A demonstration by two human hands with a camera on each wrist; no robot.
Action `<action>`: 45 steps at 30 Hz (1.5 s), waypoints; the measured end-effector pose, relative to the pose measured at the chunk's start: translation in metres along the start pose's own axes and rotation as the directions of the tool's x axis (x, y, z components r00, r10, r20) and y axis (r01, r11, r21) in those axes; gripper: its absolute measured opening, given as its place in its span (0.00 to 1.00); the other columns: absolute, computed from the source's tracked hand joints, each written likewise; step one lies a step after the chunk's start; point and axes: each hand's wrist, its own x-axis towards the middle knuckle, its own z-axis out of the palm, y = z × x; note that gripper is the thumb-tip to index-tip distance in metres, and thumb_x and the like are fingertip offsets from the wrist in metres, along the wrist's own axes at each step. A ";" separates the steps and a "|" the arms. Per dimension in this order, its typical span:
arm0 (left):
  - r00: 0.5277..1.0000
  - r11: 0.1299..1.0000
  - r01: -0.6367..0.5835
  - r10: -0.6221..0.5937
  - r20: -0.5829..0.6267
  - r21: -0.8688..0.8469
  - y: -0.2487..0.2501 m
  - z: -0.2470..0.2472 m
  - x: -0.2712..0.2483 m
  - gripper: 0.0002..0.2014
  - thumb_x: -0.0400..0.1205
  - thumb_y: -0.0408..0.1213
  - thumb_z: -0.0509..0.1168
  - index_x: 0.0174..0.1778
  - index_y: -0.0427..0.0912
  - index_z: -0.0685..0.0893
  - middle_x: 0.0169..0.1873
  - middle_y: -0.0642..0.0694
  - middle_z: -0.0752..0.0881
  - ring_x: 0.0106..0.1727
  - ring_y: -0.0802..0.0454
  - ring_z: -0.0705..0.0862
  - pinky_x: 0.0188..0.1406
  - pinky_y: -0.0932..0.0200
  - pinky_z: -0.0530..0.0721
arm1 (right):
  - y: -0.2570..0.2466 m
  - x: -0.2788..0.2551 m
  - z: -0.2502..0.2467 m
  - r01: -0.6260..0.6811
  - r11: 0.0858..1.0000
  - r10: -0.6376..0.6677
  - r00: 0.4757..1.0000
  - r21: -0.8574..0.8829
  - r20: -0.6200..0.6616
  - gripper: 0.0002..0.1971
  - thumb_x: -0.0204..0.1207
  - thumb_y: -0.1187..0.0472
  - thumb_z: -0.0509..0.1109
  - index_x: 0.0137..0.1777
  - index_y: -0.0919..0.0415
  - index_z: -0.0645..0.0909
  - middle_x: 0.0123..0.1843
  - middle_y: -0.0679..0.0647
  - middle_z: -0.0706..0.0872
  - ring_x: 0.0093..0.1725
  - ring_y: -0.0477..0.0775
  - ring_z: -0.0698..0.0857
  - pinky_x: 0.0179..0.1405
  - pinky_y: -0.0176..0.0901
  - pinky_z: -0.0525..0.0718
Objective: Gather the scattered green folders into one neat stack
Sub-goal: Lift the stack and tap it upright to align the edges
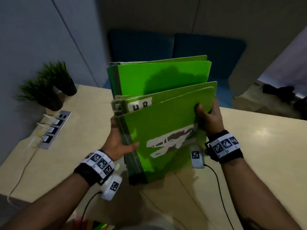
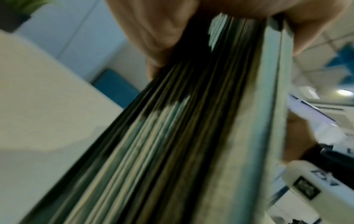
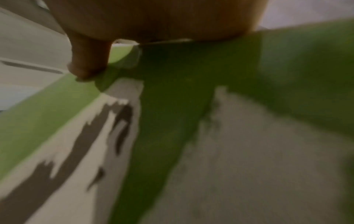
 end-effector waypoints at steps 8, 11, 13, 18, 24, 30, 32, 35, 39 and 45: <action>0.978 0.969 0.071 -0.115 0.175 0.239 -0.031 -0.009 -0.016 0.68 0.53 0.73 0.75 0.82 0.34 0.58 0.74 0.50 0.76 0.74 0.53 0.76 0.75 0.45 0.74 | 0.023 -0.052 -0.027 -0.072 0.995 0.081 0.985 -0.067 0.151 0.35 0.59 0.28 0.77 0.67 0.40 0.82 0.61 0.39 0.89 0.62 0.43 0.86 0.57 0.43 0.84; 0.987 0.986 0.007 -0.033 0.155 0.166 -0.022 -0.010 -0.018 0.70 0.55 0.68 0.79 0.81 0.28 0.53 0.76 0.53 0.72 0.77 0.55 0.72 0.79 0.46 0.68 | 0.013 -0.048 -0.024 -0.112 0.994 0.112 0.967 -0.013 0.229 0.35 0.54 0.26 0.77 0.62 0.36 0.86 0.61 0.39 0.89 0.62 0.41 0.86 0.58 0.38 0.85; 0.989 0.996 -0.038 0.025 0.148 0.082 -0.013 -0.009 -0.023 0.72 0.54 0.68 0.79 0.82 0.32 0.45 0.73 0.69 0.71 0.77 0.65 0.70 0.78 0.52 0.67 | 0.000 -0.046 -0.023 -0.133 0.990 0.117 0.966 0.055 0.229 0.35 0.52 0.24 0.76 0.60 0.37 0.87 0.60 0.39 0.89 0.62 0.41 0.86 0.59 0.37 0.84; 0.988 0.987 -0.079 0.096 0.120 -0.140 0.016 0.003 -0.031 0.70 0.59 0.60 0.81 0.81 0.42 0.34 0.74 0.68 0.70 0.77 0.61 0.70 0.74 0.56 0.74 | -0.026 -0.039 -0.017 -0.071 0.996 0.060 0.980 0.053 0.190 0.40 0.61 0.25 0.72 0.66 0.53 0.82 0.61 0.53 0.89 0.62 0.56 0.86 0.58 0.46 0.84; 0.987 0.928 -0.123 0.151 0.052 -0.352 0.046 0.010 -0.046 0.62 0.67 0.70 0.69 0.82 0.35 0.44 0.76 0.60 0.73 0.77 0.56 0.72 0.71 0.59 0.76 | -0.012 -0.049 -0.016 -0.007 0.999 0.009 0.999 -0.044 0.036 0.34 0.67 0.49 0.78 0.72 0.62 0.75 0.63 0.62 0.87 0.62 0.65 0.85 0.65 0.64 0.82; 0.995 0.917 -0.096 0.091 -0.031 -0.386 0.046 0.019 -0.045 0.40 0.69 0.46 0.76 0.73 0.50 0.63 0.55 0.68 0.87 0.58 0.67 0.85 0.51 0.69 0.84 | -0.011 -0.058 -0.003 0.009 1.000 -0.010 0.997 -0.022 -0.076 0.32 0.67 0.54 0.74 0.72 0.63 0.74 0.57 0.60 0.86 0.54 0.57 0.87 0.49 0.51 0.87; 0.995 0.926 -0.092 0.073 -0.065 -0.367 0.049 0.019 -0.046 0.45 0.63 0.59 0.78 0.72 0.55 0.64 0.58 0.65 0.86 0.61 0.63 0.84 0.55 0.65 0.84 | -0.011 -0.058 -0.003 0.004 1.000 -0.005 0.997 -0.019 -0.081 0.33 0.65 0.53 0.74 0.72 0.59 0.76 0.58 0.60 0.86 0.56 0.59 0.86 0.50 0.53 0.88; 0.987 0.926 -0.125 0.081 -0.136 -0.357 0.053 0.021 -0.051 0.53 0.62 0.64 0.77 0.80 0.52 0.60 0.69 0.50 0.80 0.70 0.48 0.79 0.68 0.42 0.79 | -0.014 -0.056 -0.007 0.001 1.000 -0.002 0.999 -0.025 -0.037 0.26 0.72 0.56 0.69 0.71 0.60 0.77 0.59 0.59 0.88 0.59 0.61 0.86 0.57 0.57 0.85; 0.970 0.879 -0.153 0.047 -0.237 -0.452 0.061 0.040 -0.058 0.55 0.64 0.61 0.77 0.83 0.51 0.57 0.73 0.44 0.78 0.72 0.42 0.77 0.69 0.32 0.76 | -0.018 -0.058 -0.005 -0.027 0.999 0.024 0.997 -0.036 -0.079 0.29 0.75 0.31 0.63 0.62 0.53 0.86 0.57 0.57 0.89 0.60 0.62 0.85 0.62 0.62 0.81; 0.960 0.942 -0.135 0.048 -0.275 -0.308 0.061 0.038 -0.052 0.48 0.70 0.72 0.64 0.82 0.53 0.58 0.72 0.44 0.78 0.71 0.42 0.78 0.68 0.32 0.75 | -0.025 -0.058 -0.005 -0.035 0.998 0.034 0.999 -0.060 -0.021 0.35 0.69 0.29 0.68 0.65 0.56 0.84 0.58 0.55 0.89 0.59 0.58 0.85 0.59 0.55 0.80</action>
